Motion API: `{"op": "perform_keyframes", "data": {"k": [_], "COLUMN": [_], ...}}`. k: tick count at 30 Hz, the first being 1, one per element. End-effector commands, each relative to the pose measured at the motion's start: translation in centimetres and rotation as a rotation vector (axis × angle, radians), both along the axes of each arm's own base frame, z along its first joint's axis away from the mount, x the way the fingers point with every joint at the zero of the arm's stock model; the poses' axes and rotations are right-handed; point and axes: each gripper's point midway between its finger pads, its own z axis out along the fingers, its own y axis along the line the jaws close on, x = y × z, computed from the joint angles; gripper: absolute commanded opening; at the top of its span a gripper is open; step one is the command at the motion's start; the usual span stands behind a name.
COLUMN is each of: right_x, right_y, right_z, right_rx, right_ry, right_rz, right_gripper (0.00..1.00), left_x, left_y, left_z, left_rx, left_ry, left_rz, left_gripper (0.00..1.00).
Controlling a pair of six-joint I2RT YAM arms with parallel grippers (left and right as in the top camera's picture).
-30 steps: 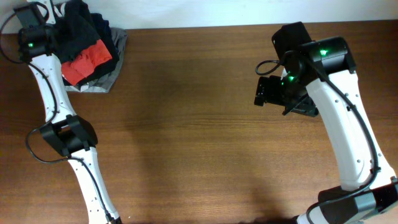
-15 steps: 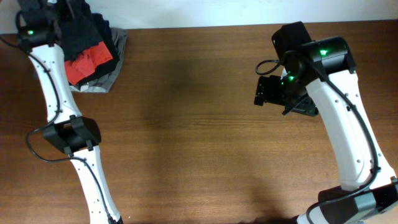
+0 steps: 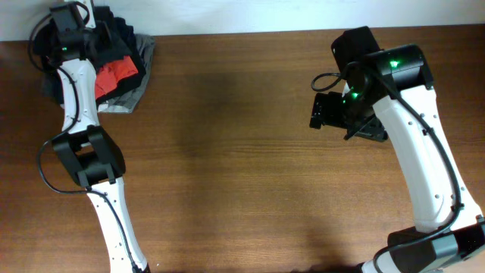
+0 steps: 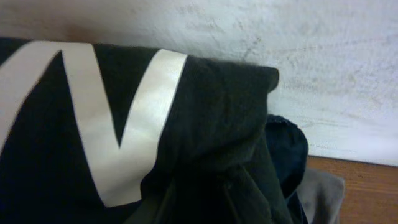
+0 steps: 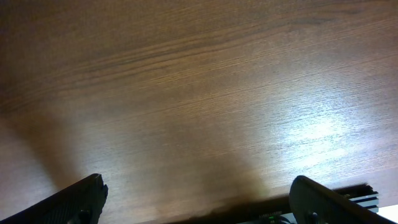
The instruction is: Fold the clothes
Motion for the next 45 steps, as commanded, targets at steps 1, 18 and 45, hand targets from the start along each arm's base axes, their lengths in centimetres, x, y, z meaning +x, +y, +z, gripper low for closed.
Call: {"op": "perform_keyframes", "data": {"k": [1,18,45], "right_x": [-0.4,0.2,-10.7], "right_y": [-0.3,-0.9,-1.6], "right_z": [0.6,0.8,10.4], "right_rx": [-0.018,-0.058,0.066], "right_ry": [-0.022,-0.050,-0.414], "right_rz": [0.010,0.003,0.075], "right_gripper": [0.99,0.99,0.99], "left_x": [-1.2,-9.6,-28.5], "left_y": [0.7,-1.5,-11.7], "left_z": [-2.7,24.1,30.5], "left_rx": [-0.015,0.044,-0.096], "left_ry": [0.081,-0.169,0.059], "left_rz": [0.024,0.023,-0.313], "left_gripper": [0.36,0.99,0.99]}}
